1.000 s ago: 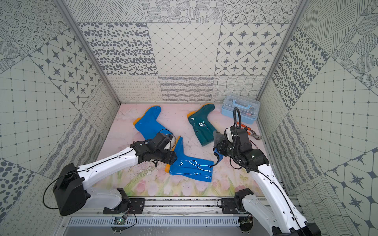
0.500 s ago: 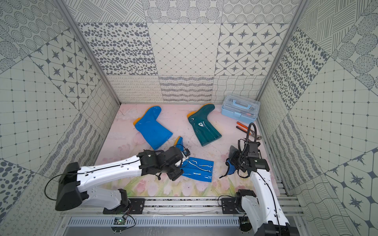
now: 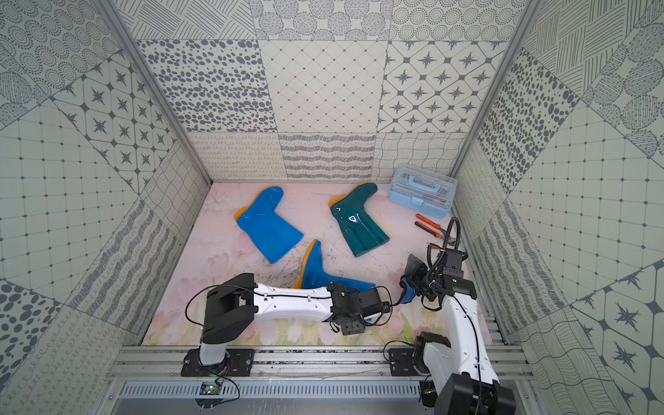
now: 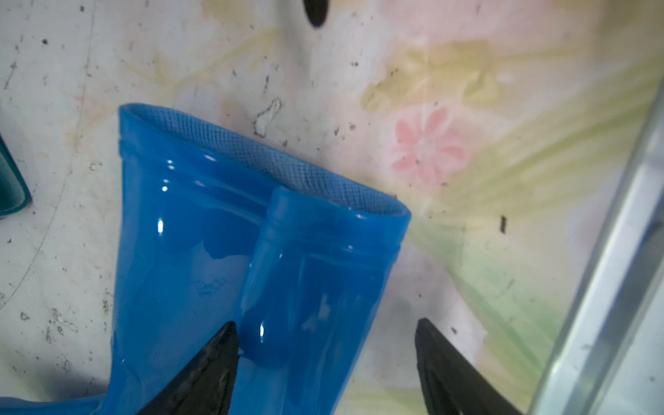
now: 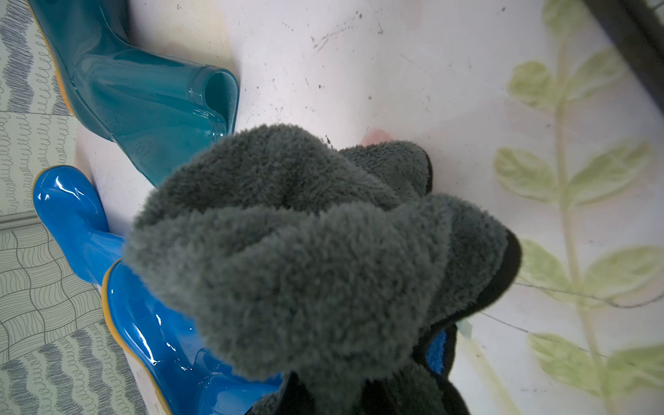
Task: Wipe the rubber boots with a cloth
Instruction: Adjust the rubber boot at the center of the board.
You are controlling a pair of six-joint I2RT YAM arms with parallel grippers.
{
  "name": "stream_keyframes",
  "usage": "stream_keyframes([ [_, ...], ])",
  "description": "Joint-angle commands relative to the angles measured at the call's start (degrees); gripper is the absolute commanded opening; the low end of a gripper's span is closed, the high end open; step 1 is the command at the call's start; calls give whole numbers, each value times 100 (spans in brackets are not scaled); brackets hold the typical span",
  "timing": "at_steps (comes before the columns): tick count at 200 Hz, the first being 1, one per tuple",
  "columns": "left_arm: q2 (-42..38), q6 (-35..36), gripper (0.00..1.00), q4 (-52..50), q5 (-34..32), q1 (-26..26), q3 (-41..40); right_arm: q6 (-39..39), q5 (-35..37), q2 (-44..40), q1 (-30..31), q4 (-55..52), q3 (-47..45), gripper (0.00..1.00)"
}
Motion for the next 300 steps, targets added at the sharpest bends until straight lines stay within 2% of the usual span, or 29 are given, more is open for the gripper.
stream_keyframes([
  [1,502,422,78,445,-260,-37,349,-115,-149,26,-28,205,3,0],
  [16,703,346,74,474,-421,-43,524,-120,-227,46,-22,203,3,0],
  [28,796,268,63,415,-485,-36,636,-129,-275,21,-26,189,3,0],
  [41,837,124,39,305,-590,-19,767,-126,-335,-20,-30,188,-1,0],
  [53,814,26,9,190,-740,-15,859,-127,-397,-60,-24,190,-14,0],
  [59,778,-20,0,131,-862,-10,902,-114,-434,-75,-24,189,-23,0],
  [98,458,-244,0,-498,-1212,145,1493,-46,-826,-239,-30,206,-70,0],
  [117,296,-325,0,-799,-922,296,2132,77,-1015,-473,-29,80,101,0],
  [149,379,-369,0,-972,-376,494,3426,168,-1217,-837,-25,-396,889,0],
  [171,642,-332,0,-1120,-192,610,4376,-81,-1048,-737,-4,-908,1447,0],
  [189,670,-446,0,-1158,-121,722,4858,-57,-773,-745,-4,-870,1386,0],
  [214,254,-843,0,-919,-74,836,4772,-20,-676,-547,-4,-630,1195,0],
  [260,-685,-1441,0,347,62,1056,3713,-57,-721,-242,-2,-449,1111,0],
  [283,-642,-1650,0,631,181,1226,3830,-23,-865,-130,102,-382,1002,0],
  [300,-534,-1709,0,659,-28,1264,4129,-8,-833,-87,278,-364,904,0],
])
